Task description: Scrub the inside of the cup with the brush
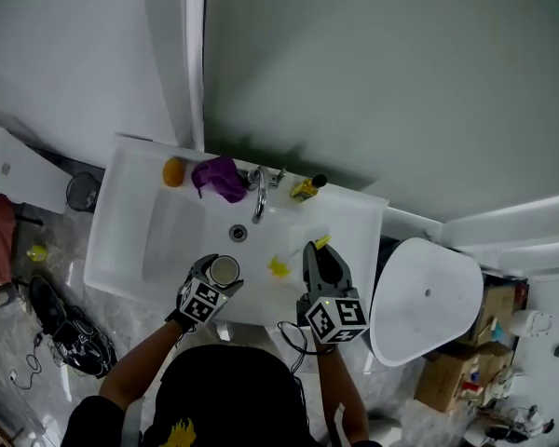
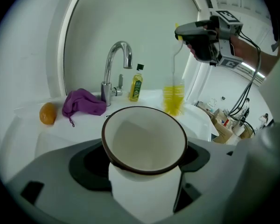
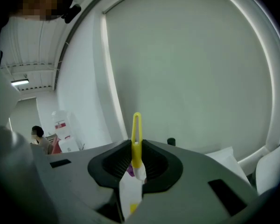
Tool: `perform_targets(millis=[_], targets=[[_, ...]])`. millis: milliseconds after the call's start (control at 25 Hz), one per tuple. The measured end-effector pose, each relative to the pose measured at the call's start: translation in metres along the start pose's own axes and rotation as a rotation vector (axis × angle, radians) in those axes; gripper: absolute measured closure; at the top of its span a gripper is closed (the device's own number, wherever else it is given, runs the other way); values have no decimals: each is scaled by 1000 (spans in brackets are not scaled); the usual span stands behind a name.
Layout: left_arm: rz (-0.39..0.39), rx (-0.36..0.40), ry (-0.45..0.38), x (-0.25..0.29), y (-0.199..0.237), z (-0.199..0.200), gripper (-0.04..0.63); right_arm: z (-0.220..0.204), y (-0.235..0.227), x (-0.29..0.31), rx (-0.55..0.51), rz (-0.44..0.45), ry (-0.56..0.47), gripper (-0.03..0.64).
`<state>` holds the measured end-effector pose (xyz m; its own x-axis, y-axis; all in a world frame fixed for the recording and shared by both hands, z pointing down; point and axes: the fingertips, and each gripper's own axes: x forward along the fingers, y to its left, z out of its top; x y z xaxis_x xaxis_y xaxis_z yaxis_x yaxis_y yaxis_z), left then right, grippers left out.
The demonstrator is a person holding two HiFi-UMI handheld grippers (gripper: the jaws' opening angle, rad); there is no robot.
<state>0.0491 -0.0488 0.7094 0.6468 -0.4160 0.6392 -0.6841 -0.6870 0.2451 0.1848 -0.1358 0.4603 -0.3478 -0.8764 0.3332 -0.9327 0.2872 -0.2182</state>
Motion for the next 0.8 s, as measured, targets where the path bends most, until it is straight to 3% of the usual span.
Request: perform_targets(millis=[200,360,800], targets=[[40,36,-31,-10,-1,30,181,63,34,-25,-56,90,-108,528],[55,66,-3,-16,5,49,181,100,69,-34,-64,181,-181,528],[-3,119,43,-22,-7,88,181,125,143,-39,-63,371,-248,528]])
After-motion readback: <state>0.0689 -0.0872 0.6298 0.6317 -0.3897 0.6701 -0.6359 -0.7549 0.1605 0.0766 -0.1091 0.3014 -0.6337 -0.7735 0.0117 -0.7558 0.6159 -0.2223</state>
